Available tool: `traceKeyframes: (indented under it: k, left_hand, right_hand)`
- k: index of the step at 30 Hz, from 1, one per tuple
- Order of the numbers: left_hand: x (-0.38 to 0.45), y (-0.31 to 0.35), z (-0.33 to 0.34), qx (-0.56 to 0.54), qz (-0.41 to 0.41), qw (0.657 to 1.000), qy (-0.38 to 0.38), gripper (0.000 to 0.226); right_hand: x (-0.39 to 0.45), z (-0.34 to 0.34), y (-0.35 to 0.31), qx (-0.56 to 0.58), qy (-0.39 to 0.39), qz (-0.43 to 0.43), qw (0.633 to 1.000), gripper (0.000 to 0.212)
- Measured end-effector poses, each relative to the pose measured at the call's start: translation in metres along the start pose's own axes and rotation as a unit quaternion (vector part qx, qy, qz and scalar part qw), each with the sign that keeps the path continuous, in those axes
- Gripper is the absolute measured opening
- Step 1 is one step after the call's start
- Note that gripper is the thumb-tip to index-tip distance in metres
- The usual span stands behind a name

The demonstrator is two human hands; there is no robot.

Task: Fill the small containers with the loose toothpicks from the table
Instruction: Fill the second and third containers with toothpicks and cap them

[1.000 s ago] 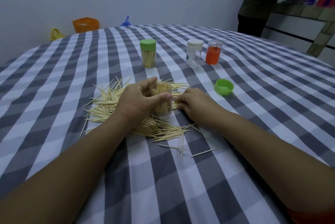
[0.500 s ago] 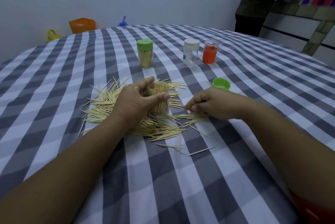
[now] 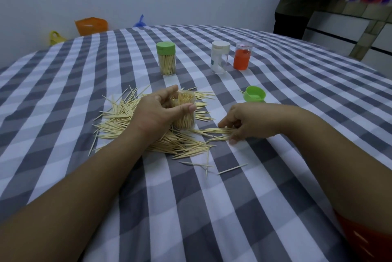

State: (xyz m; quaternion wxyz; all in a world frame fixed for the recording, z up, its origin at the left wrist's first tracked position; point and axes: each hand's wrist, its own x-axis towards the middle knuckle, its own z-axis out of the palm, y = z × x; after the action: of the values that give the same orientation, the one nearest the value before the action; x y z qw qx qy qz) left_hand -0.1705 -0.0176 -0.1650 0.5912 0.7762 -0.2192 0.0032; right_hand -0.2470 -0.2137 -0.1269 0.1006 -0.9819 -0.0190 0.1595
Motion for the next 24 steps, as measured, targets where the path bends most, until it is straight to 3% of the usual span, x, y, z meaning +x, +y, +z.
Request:
traceKeyframes:
  k: [3, 7, 12, 17, 21, 24]
  left_hand:
    - [0.0, 0.0, 0.0, -0.009, -0.004, 1.0, 0.001, 0.091]
    - [0.0, 0.001, -0.001, -0.01, 0.001, 1.0, 0.0, 0.091]
    - [-0.001, 0.001, -0.001, -0.011, 0.0, 1.0, -0.002, 0.091]
    - [-0.002, 0.002, -0.001, 0.007, 0.001, 1.0, 0.0, 0.088]
    - [-0.002, 0.003, 0.0, -0.009, -0.008, 1.0, -0.007, 0.086]
    - [-0.004, 0.003, 0.0, -0.019, -0.012, 1.0, -0.012, 0.091]
  right_hand:
    - [0.004, 0.003, -0.001, -0.068, 0.032, 0.008, 0.997, 0.032]
    - [0.015, 0.015, -0.007, -0.158, 0.08, 0.0, 0.984, 0.031]
    - [0.03, 0.029, -0.008, -0.186, 0.172, -0.019, 0.967, 0.026]
    - [0.033, 0.029, -0.005, -0.191, 0.203, -0.025, 0.96, 0.026]
    - [0.029, 0.02, -0.001, -0.106, 0.2, 0.014, 0.974, 0.023]
    - [0.023, 0.011, 0.001, 0.097, 0.246, 0.038, 0.964, 0.015]
